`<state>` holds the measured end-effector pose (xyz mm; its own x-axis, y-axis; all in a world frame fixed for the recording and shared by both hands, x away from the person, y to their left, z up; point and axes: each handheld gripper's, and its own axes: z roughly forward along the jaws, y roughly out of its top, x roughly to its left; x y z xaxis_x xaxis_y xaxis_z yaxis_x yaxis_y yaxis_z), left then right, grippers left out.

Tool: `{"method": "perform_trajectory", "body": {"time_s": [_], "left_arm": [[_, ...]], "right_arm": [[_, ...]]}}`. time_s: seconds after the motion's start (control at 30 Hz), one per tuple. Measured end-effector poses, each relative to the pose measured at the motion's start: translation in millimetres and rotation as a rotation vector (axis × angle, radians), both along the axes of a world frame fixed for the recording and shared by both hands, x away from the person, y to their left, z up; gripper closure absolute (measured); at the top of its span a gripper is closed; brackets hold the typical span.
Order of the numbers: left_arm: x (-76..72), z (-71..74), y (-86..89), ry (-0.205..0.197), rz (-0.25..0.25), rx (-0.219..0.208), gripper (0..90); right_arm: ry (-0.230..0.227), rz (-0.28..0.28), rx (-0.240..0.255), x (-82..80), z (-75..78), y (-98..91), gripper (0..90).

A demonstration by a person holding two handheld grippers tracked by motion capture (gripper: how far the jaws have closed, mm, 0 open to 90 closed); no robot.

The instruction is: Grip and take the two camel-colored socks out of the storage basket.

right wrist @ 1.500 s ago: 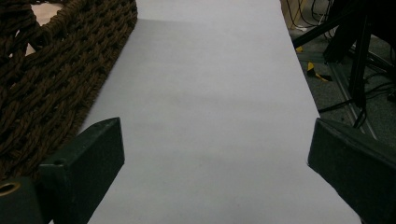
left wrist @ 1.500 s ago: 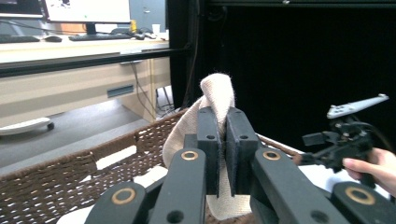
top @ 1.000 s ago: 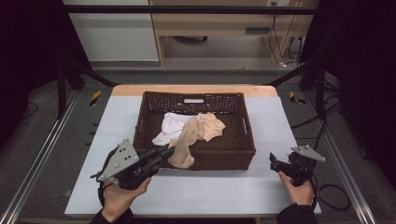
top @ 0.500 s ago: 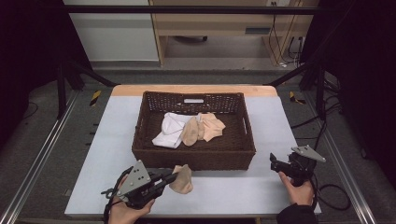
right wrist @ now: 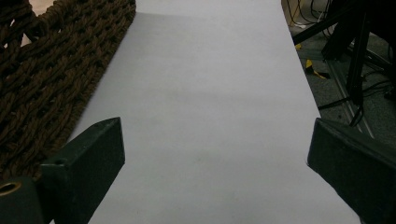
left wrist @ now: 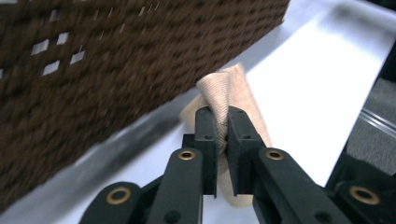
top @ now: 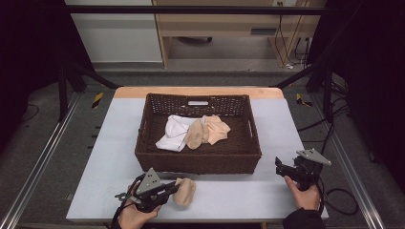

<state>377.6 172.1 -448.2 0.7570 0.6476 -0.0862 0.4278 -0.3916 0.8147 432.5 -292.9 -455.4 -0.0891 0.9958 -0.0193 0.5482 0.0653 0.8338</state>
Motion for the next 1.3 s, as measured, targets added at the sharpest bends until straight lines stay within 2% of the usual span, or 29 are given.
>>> {"method": "perform_trajectory", "body": {"time_s": [0.1, 0.23, 0.33, 0.43, 0.67, 0.83, 0.97, 1.13, 1.3], "left_arm": [[1.0, -7.5, 7.7, 0.000, 0.053, 0.035, 72.7], [3.4, -12.9, 15.4, -0.001, 0.103, 0.052, 59.4], [4.4, -11.4, 17.7, -0.010, 0.132, 0.027, 50.7], [3.4, -5.8, 19.7, -0.036, 0.153, 0.008, 46.5], [1.2, 10.4, 26.0, -0.103, 0.201, -0.052, 45.2], [2.9, 23.3, 26.2, -0.133, 0.207, -0.071, 45.5], [5.6, 38.6, 24.0, -0.175, 0.207, -0.094, 45.9], [14.8, 59.3, 19.4, -0.210, 0.214, -0.132, 46.7], [29.1, 79.0, 4.8, -0.241, 0.209, -0.157, 46.9]], "right_arm": [[0.004, -0.001, -0.003, -0.1, -0.7, 0.5, 4.4], [0.003, 0.001, -0.002, -0.1, -0.6, 0.6, 4.4], [0.005, 0.001, 0.001, -0.2, -0.4, 0.3, 4.4], [0.002, 0.002, 0.004, 0.0, -0.3, 0.0, 4.4], [-0.001, 0.003, 0.005, 0.0, 0.0, -0.1, 4.3], [0.001, 0.001, 0.006, 0.2, 0.0, -0.6, 4.2], [0.004, -0.004, 0.004, 0.3, -0.5, -0.2, 4.2], [0.003, -0.006, 0.004, 0.6, -0.6, -0.4, 4.2], [0.002, -0.003, 0.004, 1.0, -0.5, -0.1, 4.1]]}}
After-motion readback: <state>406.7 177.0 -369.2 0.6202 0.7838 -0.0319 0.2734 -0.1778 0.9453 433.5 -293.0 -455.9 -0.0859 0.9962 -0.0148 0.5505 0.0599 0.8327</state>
